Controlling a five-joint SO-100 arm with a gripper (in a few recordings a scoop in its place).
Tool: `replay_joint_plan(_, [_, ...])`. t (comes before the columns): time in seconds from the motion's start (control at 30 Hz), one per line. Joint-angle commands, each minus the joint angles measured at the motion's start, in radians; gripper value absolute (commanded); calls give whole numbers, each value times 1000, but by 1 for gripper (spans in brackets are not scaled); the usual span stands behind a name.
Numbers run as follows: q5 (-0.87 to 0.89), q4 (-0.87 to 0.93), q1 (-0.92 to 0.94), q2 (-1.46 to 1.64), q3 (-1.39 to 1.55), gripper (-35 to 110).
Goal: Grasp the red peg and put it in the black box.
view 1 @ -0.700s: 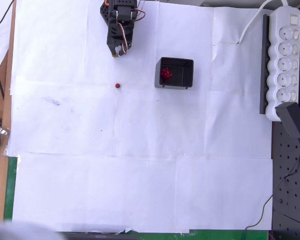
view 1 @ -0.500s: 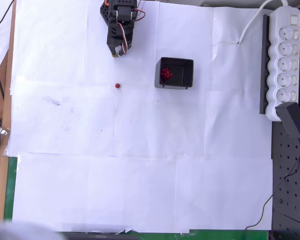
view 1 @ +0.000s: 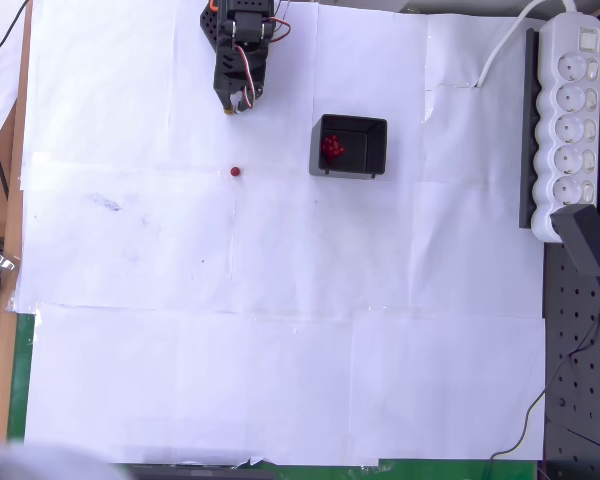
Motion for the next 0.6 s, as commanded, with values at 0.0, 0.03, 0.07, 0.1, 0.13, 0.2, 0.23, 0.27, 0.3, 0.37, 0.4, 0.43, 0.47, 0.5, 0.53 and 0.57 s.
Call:
replay_joint_plan(0.0, [-8,97,6,-95,-84,0])
replay_joint_plan(0.03, [-8,97,6,-95,-84,0])
replay_joint_plan(0.07, [-8,97,6,-95,-84,0])
replay_joint_plan(0.1, [-8,97,6,-95,-84,0])
replay_joint_plan(0.13, [-8,97,6,-95,-84,0])
replay_joint_plan(0.2, [-8,97,6,-95,-84,0])
replay_joint_plan(0.23, [-8,97,6,-95,-84,0])
replay_joint_plan(0.27, [-8,97,6,-95,-84,0])
replay_joint_plan(0.3, [-8,97,6,-95,-84,0])
replay_joint_plan(0.37, [-8,97,6,-95,-84,0])
replay_joint_plan(0.4, [-8,97,6,-95,-84,0])
replay_joint_plan(0.43, [-8,97,6,-95,-84,0])
replay_joint_plan(0.47, [-8,97,6,-95,-84,0])
replay_joint_plan(0.5, [-8,94,6,-95,-84,0])
replay_joint_plan(0.53, [-8,92,6,-95,-84,0])
replay_joint_plan(0.57, [-8,89,6,-95,-84,0])
